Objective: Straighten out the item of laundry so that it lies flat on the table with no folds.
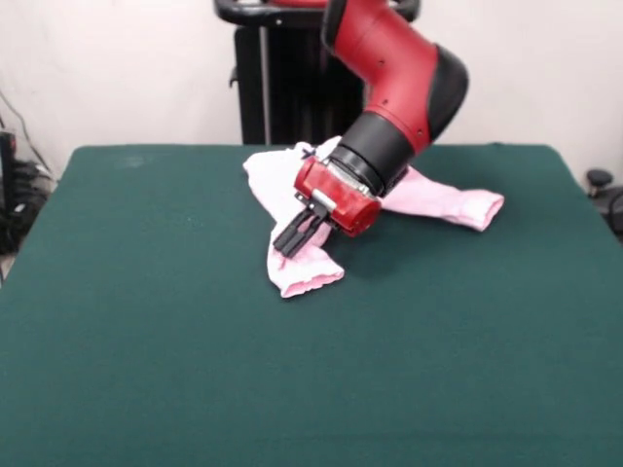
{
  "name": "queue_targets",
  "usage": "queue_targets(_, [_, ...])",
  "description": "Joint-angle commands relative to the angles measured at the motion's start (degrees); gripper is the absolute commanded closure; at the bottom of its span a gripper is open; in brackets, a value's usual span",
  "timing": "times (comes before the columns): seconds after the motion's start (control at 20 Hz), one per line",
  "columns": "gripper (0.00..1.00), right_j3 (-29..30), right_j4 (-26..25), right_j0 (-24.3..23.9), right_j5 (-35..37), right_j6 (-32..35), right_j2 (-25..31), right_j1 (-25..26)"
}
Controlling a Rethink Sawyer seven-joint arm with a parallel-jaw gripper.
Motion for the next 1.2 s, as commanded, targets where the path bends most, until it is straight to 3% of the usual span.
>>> queue_targets(0.05, [1.0, -7.31, 8.43, 3.73, 9.88, -7.95, 1.08, 0.49])
queue_targets(0.25, [1.0, -5.93, 5.55, 4.0, 15.63, -6.72, -0.15, -3.49])
queue_targets(0.65, [1.0, -4.9, -13.61, -5.94, 25.22, -1.66, 3.91, -9.15])
queue_targets(0.95, [1.0, -6.36, -18.71, -8.34, 22.68, 1.37, 3.02, -4.29])
queue_targets(1.2, [1.0, -7.62, -16.54, -6.64, 20.94, 3.04, 1.87, -1.17])
